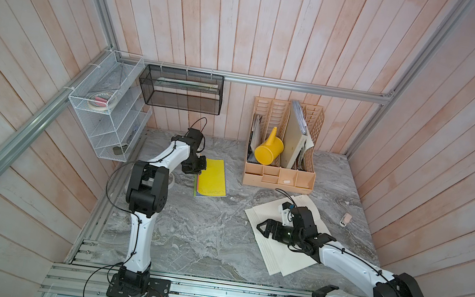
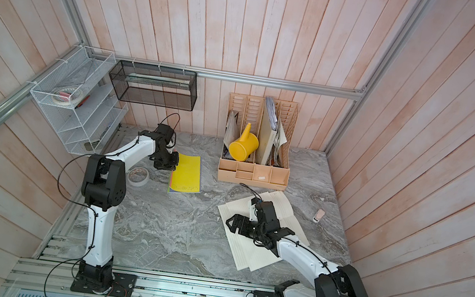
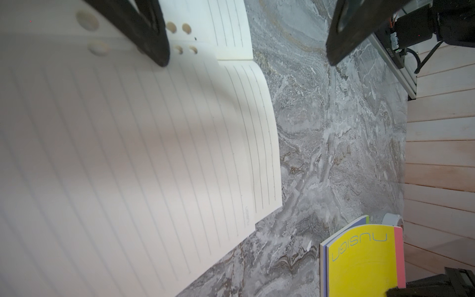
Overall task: Close the notebook
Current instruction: Place the notebook at the notebook.
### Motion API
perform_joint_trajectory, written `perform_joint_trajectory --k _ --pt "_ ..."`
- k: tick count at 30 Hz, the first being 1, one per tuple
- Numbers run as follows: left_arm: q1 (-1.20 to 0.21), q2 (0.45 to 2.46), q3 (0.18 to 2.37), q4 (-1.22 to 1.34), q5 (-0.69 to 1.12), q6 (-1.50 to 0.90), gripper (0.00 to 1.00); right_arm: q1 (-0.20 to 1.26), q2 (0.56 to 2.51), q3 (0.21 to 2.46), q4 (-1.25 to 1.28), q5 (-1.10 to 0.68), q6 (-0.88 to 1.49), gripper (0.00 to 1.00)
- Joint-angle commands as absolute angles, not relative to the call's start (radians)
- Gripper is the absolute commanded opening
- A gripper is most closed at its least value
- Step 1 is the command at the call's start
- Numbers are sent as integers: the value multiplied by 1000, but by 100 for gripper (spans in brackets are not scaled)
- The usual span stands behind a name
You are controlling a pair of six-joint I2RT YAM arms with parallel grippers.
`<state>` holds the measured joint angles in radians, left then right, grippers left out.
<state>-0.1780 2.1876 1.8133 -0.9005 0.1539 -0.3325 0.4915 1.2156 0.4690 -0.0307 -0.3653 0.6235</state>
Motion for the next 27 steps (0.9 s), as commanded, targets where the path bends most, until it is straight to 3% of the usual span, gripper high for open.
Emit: perform_joint_trajectory --k 1,15,27 --pt "-184 2224 1795 -879 99 -308 0 486 1195 449 -48 -379 623 96" --pt "-197 2279 1772 -838 27 -318 0 486 1173 444 -66 -374 626 97" --pt "-221 2324 1724 -852 -142 -349 0 486 1177 437 -63 -378 629 96"
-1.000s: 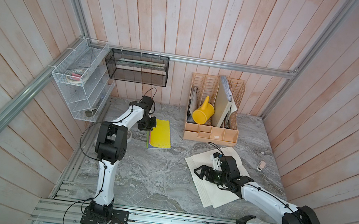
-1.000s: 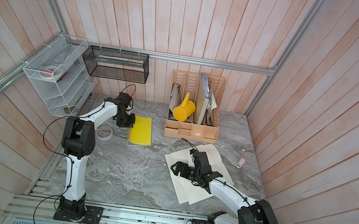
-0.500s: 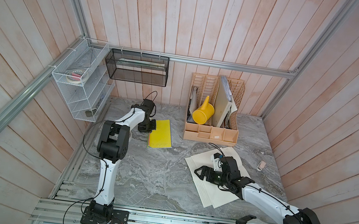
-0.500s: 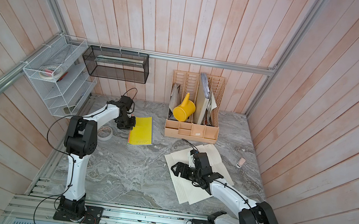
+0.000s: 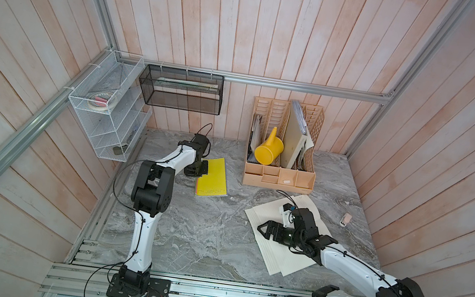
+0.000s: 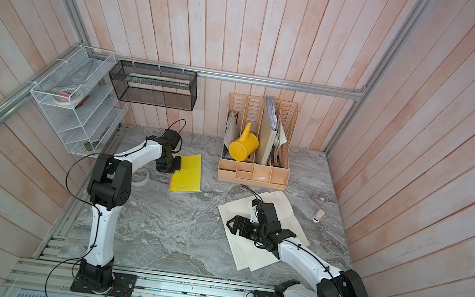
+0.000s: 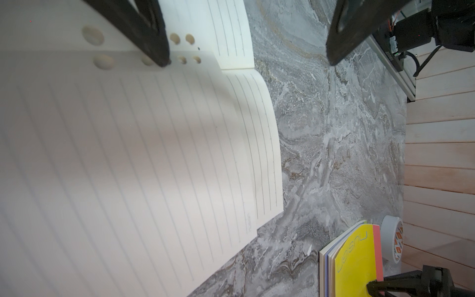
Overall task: Close the notebook
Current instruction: Place the notebook at the notebook.
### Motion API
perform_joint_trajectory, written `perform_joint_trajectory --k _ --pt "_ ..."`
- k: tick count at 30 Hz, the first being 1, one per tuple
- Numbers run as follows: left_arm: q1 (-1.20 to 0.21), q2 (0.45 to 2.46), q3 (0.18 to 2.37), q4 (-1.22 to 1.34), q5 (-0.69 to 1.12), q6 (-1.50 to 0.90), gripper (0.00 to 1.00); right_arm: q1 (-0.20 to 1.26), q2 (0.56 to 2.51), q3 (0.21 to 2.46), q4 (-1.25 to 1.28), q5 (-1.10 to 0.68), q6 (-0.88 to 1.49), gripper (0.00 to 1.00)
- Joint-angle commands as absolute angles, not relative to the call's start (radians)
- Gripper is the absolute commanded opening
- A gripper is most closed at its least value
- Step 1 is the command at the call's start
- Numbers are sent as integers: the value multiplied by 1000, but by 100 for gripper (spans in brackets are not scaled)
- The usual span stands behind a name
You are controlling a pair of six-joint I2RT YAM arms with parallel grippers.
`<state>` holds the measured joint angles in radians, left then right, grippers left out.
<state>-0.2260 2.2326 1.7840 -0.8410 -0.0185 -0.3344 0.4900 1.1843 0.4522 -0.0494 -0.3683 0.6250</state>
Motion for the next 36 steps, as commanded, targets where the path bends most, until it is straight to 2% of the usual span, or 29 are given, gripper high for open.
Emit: perform_joint_trajectory --k 1,13,22,25,36 --pt "-221 2327 1720 -853 -148 -351 0 486 1178 434 -61 -379 629 96" --pt "-227 2334 1708 -860 -162 -359 0 486 1168 414 -32 -402 653 96" --pt "-228 2255 1716 -826 -20 -345 0 486 1152 409 -39 -399 657 96" --pt "-232 2254 1731 -839 -3 -334 14 486 1148 408 -41 -400 660 97" --pt "-232 2165 1686 -866 -89 -321 38 488 1154 412 -24 -414 669 96"
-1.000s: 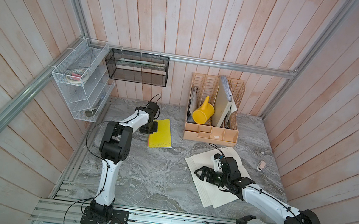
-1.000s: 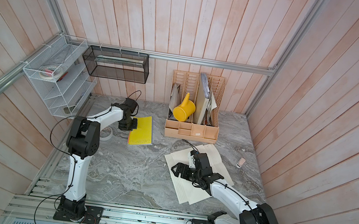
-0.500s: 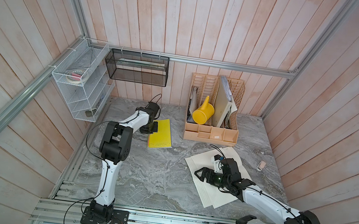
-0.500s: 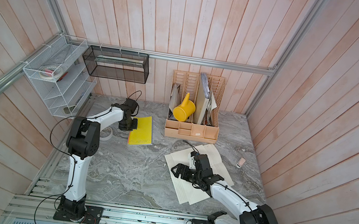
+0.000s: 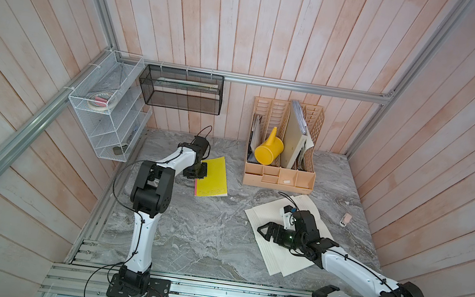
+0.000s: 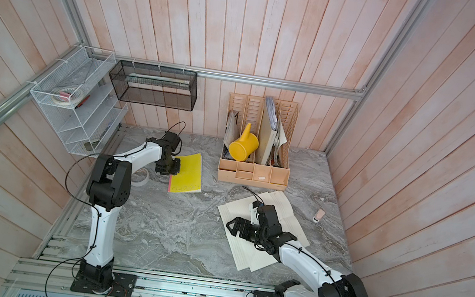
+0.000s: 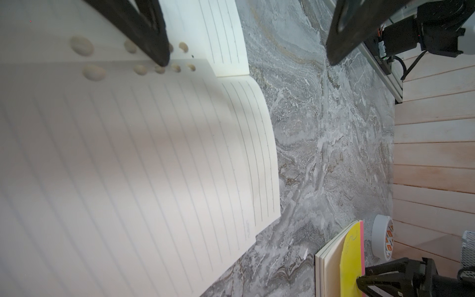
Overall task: Close the notebook
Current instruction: Place the notebook at the notebook, then close the notebook at the center of the board.
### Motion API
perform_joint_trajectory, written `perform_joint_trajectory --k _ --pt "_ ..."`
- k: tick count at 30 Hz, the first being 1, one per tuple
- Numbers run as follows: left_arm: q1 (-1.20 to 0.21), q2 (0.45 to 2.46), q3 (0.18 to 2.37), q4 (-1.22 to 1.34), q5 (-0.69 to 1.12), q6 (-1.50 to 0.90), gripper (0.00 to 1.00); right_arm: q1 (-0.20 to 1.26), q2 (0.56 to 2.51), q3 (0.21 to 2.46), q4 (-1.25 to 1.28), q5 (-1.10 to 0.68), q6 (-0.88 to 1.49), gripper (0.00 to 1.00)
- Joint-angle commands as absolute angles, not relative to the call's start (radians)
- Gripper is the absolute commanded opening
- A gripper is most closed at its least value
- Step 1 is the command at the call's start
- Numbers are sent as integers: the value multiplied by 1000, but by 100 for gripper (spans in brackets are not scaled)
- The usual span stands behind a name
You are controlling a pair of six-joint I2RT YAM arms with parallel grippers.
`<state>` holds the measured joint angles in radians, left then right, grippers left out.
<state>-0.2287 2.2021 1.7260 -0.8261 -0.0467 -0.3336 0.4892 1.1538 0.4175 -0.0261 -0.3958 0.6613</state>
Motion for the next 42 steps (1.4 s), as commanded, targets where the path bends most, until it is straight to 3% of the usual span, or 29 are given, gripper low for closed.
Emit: perform_joint_trajectory --k 1,3,10,18,24,34,42 --pt "-230 2147 1677 -858 -91 -322 43 488 1154 413 -23 -414 669 96" --pt "-229 2123 1668 -847 -86 -315 49 487 1153 417 -25 -414 670 96" --pt "-232 1981 1644 -824 -40 -333 50 489 1139 421 -45 -408 672 96" --pt "-284 1703 1393 -629 364 -393 58 491 1095 460 -120 -350 664 96" --pt "-389 1572 1116 -323 683 -573 60 488 1017 507 -226 -253 700 96" --pt "-613 1552 845 118 723 -895 60 397 807 429 -402 -124 784 96" --pt "-677 1687 837 326 735 -1053 59 350 693 327 -445 -137 829 96"
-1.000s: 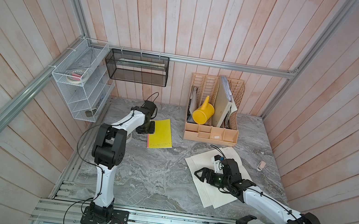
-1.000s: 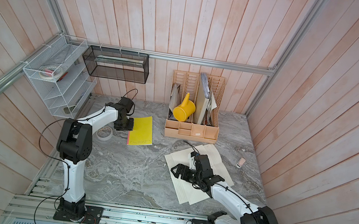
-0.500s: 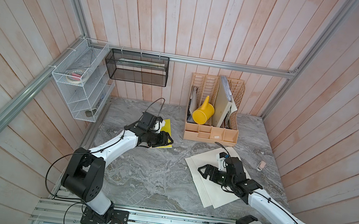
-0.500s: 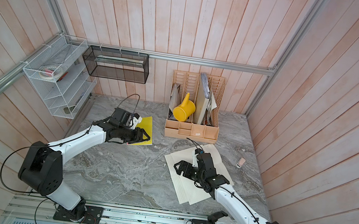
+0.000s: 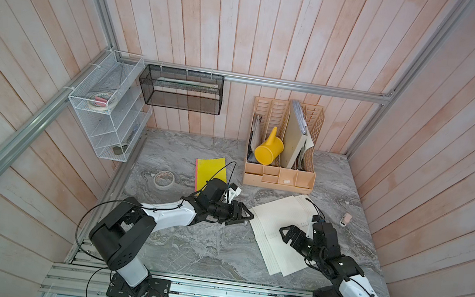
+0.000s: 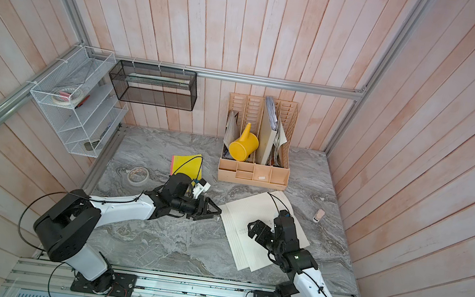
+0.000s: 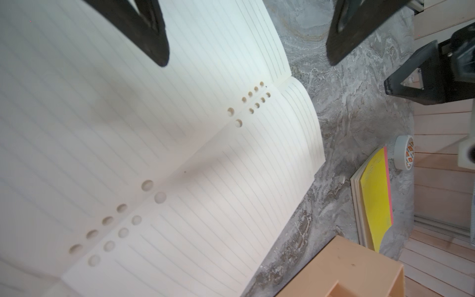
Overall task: Close the notebook
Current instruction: Close the notebook at the center of the board.
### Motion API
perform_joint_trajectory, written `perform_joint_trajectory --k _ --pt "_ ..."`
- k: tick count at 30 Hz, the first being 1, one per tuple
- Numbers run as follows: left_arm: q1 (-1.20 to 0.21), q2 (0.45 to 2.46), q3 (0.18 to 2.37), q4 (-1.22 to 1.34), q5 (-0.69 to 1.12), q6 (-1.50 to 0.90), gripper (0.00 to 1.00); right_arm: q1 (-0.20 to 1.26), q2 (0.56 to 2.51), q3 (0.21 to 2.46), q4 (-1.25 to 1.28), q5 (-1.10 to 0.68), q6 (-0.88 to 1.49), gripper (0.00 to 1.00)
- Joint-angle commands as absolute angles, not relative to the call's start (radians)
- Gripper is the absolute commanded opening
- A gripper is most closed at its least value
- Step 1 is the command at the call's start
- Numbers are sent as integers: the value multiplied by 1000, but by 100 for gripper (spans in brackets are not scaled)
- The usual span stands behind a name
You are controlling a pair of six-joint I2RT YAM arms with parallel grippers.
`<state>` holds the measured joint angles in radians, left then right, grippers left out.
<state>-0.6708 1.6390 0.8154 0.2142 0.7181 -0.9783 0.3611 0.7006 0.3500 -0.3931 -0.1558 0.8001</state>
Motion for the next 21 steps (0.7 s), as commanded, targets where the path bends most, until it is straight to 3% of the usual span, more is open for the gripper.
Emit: perform_joint_trajectory --k 1,21 --pt "-679 1703 853 319 732 -1052 59 349 689 319 -439 -131 839 97" --pt "-694 1855 973 345 680 -1126 55 327 787 262 -328 -182 809 97"
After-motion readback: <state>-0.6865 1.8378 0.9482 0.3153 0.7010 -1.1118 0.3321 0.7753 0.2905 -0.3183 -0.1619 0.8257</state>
